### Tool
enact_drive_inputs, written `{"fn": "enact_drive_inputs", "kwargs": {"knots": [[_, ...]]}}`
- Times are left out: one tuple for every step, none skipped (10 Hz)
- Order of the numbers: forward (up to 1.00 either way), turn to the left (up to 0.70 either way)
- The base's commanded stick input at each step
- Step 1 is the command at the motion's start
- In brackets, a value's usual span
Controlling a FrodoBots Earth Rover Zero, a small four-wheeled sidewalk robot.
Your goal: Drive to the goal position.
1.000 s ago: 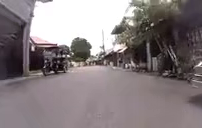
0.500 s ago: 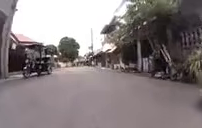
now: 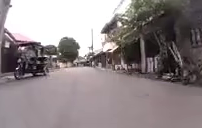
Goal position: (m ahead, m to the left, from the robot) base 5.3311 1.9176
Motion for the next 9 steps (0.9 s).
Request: {"fn": "enact_drive_inputs", "kwargs": {"knots": [[1.00, 0.00], [1.00, 0.00], [1.00, 0.00], [1.00, 0.00], [1.00, 0.00], [1.00, 0.00], [1.00, 0.00], [1.00, 0.00], [1.00, 0.00]]}}
